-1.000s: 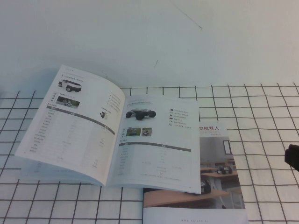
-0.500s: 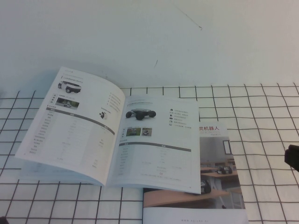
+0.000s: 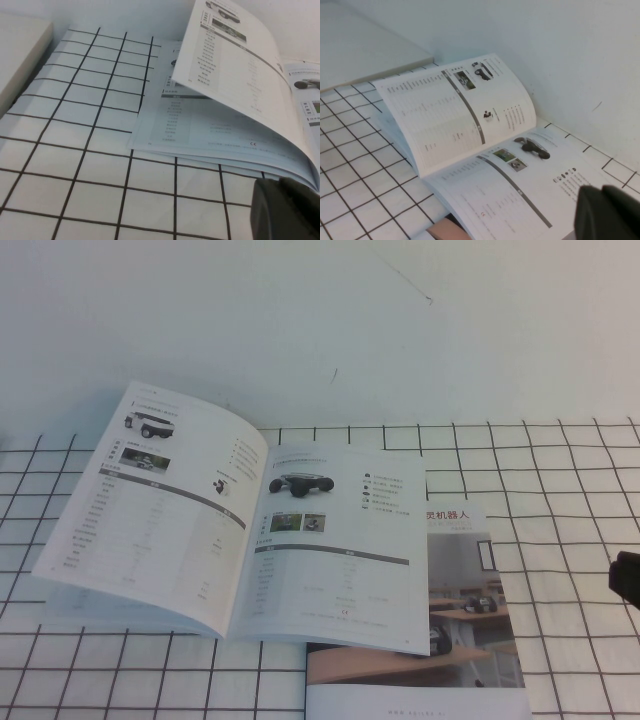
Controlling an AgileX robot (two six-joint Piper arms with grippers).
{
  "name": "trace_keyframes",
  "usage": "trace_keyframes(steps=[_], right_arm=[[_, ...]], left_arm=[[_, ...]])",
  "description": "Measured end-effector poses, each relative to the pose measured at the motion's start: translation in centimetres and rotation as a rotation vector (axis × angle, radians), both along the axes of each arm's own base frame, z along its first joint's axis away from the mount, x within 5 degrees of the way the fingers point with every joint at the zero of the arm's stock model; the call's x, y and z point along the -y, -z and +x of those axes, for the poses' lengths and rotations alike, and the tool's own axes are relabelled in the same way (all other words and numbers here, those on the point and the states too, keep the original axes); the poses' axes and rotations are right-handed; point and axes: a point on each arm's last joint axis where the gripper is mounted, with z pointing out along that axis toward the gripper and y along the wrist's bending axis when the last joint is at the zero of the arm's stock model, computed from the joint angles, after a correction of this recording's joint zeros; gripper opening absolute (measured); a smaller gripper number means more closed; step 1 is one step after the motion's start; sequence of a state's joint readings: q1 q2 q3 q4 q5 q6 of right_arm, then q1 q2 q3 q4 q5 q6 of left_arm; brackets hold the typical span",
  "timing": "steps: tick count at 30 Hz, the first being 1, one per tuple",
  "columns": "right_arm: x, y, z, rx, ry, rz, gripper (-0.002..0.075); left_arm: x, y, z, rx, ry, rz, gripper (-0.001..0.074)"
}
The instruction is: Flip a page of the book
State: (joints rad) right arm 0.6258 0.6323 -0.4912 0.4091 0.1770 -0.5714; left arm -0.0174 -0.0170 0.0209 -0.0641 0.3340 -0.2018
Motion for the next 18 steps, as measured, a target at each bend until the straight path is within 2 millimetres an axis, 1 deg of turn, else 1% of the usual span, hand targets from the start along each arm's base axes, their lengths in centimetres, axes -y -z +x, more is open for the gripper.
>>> trace_keyframes(steps=[14, 16, 18], right_arm=[[0.0, 0.0, 0.0, -0.001, 0.002, -0.001, 0.0001], [0.6, -0.2, 0.0, 0.009, 0.034, 0.004, 0.0001], [1.6, -0.5, 0.1, 0.04, 0.103, 0.012, 0.0001]], left_arm=[[0.0, 0.0, 0.0, 0.0, 0.001, 0.004, -0.0004], [0.0, 0.0, 0.0, 0.0, 0.001, 0.004, -0.0004], [0.0, 0.0, 0.0, 0.0, 0.001, 0.004, -0.0004]])
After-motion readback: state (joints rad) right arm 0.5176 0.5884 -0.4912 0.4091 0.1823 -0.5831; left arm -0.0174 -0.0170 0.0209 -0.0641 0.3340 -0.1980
